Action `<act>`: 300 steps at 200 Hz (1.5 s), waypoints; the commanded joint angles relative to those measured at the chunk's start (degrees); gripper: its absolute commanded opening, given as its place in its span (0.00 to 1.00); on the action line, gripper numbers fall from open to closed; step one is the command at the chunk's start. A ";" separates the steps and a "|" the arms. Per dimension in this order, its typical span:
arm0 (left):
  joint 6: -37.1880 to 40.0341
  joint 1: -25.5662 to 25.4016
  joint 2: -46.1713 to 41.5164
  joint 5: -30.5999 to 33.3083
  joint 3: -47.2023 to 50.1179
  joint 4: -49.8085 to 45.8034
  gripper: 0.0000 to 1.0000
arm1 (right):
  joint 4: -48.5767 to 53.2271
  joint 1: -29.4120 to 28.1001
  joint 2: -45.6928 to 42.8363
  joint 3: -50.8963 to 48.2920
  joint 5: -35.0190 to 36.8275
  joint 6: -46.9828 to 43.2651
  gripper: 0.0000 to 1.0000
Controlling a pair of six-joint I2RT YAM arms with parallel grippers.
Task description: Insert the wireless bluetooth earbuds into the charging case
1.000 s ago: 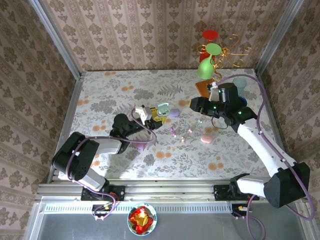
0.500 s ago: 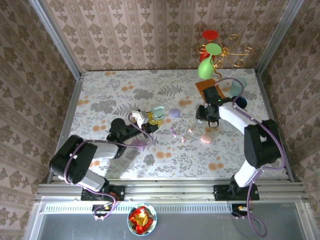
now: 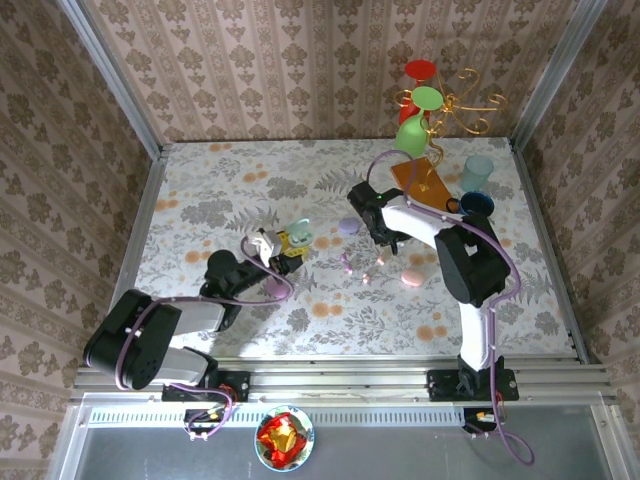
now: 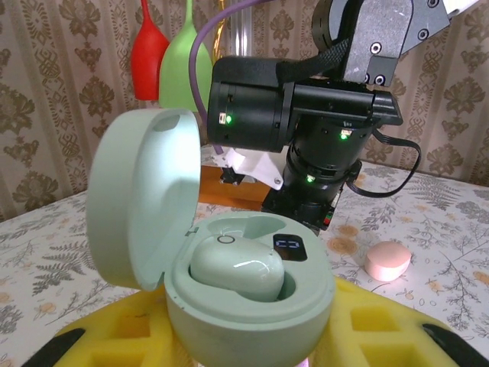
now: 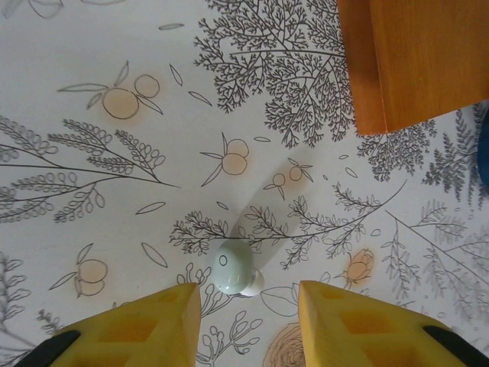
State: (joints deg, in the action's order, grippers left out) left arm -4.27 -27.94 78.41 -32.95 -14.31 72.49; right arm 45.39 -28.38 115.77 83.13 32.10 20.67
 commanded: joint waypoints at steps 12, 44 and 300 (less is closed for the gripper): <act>-0.74 1.05 -1.66 -1.14 0.92 1.43 0.30 | 5.43 -0.44 3.51 3.09 5.92 -0.36 0.40; -0.87 1.40 -1.61 -1.99 1.01 1.34 0.29 | 6.45 -1.07 5.86 4.83 6.04 -0.71 0.37; -0.85 1.40 -0.41 -2.53 -0.53 1.57 0.29 | 4.90 -1.24 -4.09 1.92 -4.37 -1.21 0.21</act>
State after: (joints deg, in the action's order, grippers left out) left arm -4.27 -26.89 77.97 -34.68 -13.78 72.47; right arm 52.05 -29.52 120.79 87.07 33.82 19.20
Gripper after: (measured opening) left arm 0.350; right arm 0.204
